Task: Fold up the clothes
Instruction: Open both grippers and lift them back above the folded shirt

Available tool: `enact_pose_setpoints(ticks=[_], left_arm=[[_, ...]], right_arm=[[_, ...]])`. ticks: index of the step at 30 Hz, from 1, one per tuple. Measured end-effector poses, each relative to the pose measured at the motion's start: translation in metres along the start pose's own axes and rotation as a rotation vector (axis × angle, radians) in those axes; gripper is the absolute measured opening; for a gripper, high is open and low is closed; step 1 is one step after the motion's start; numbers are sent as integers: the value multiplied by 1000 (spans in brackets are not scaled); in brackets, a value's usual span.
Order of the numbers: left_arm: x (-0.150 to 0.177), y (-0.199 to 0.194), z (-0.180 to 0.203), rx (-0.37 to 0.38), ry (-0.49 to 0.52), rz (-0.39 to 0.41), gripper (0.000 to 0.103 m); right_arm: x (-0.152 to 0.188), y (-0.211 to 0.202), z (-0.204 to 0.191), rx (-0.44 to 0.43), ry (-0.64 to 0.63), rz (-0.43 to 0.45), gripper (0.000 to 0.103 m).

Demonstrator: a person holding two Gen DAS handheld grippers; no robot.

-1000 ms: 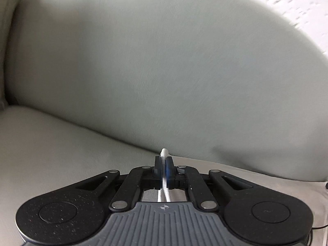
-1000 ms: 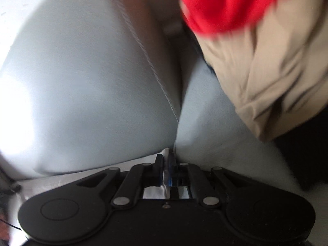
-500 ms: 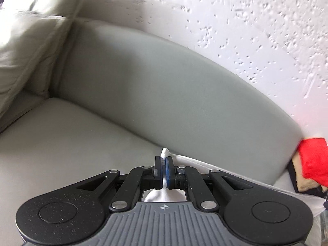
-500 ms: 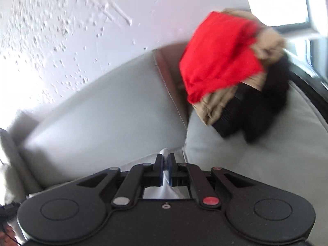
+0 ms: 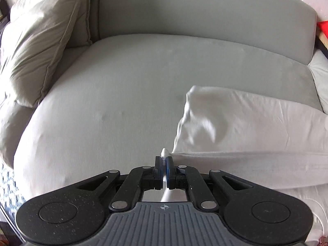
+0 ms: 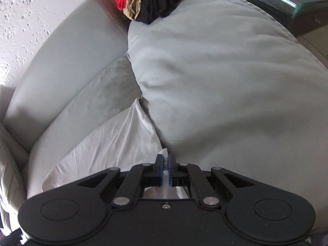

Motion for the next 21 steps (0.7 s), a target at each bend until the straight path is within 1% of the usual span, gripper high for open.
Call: enact_pose_setpoints(ticks=[2,4,5,7,11,12,13,14,16,17,18,19,21], left_arm=[[3,-10,-12,36,-53,31,3],[10,-15,-11,23,-50,27,3],[14,-17,-8,11,-40,20,3],[22,-20,-2,-14,-19,6,3],[31,-15,12,-59,37,-28,5],[32,-13,15,-72,57,-31,7],[33,-11,16,-89,78,-28,10],[33,-12,15,-104,94,-24,17],[34,-19,6,-110,88,-11,19],[34,-25,1,-110,82,8,21],[34,-33,-3,-109,77,34,29],[34,-42,-8,-108,72,60,33],[33,-52,-5,-58,65,82,36]], right_arm=[[12,-25,-6,-25,-5,33,4],[22,-42,-7,-35,-22,61,4],[26,-42,-5,-28,-31,61,4],[39,-40,-2,6,-49,34,4],[55,-13,11,102,-88,-36,4],[57,-10,11,117,-102,-44,5],[58,-9,11,122,-110,-56,6],[58,-11,9,120,-116,-59,9],[55,-23,4,101,-127,-42,15],[54,-29,2,91,-132,-33,24],[52,-34,-1,82,-137,-25,29],[51,-40,-4,72,-142,-17,34],[49,-49,-12,31,-150,-8,36]])
Point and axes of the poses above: each gripper's, at about its wrist camera, not at the fingertips, and y roughly the way its jaws point, z to its right, x to its underside, the point moved 4 cm from there along y, roughly the way its jaws point, and after that the axes turned 15 degrees about -x, right-handed, at the moved point
